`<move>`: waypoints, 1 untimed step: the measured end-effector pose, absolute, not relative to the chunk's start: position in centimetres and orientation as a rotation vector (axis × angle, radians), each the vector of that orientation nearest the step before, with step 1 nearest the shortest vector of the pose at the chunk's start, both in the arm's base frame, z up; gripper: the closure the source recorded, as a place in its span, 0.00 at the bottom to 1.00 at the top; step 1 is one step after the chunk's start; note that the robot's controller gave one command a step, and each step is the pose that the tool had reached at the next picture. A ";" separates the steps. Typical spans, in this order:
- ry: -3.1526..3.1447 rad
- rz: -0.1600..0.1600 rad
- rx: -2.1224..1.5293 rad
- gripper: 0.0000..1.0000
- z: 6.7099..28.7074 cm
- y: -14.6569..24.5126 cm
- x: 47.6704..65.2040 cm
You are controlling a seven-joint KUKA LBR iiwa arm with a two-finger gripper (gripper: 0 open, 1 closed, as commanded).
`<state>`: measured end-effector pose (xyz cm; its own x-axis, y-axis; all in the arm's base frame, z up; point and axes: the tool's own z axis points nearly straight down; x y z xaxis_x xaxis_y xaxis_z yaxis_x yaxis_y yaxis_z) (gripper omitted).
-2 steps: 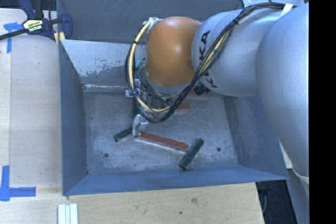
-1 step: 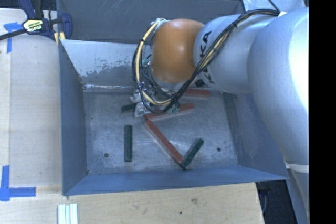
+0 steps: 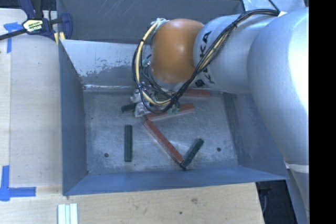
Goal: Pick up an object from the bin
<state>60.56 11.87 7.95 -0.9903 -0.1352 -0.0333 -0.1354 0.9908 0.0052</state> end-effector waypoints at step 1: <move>3.120 0.001 -0.311 1.00 23.0 12.2 59.4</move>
Offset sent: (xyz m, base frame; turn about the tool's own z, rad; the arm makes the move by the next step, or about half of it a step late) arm 0.0000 0.0000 0.0000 0.0000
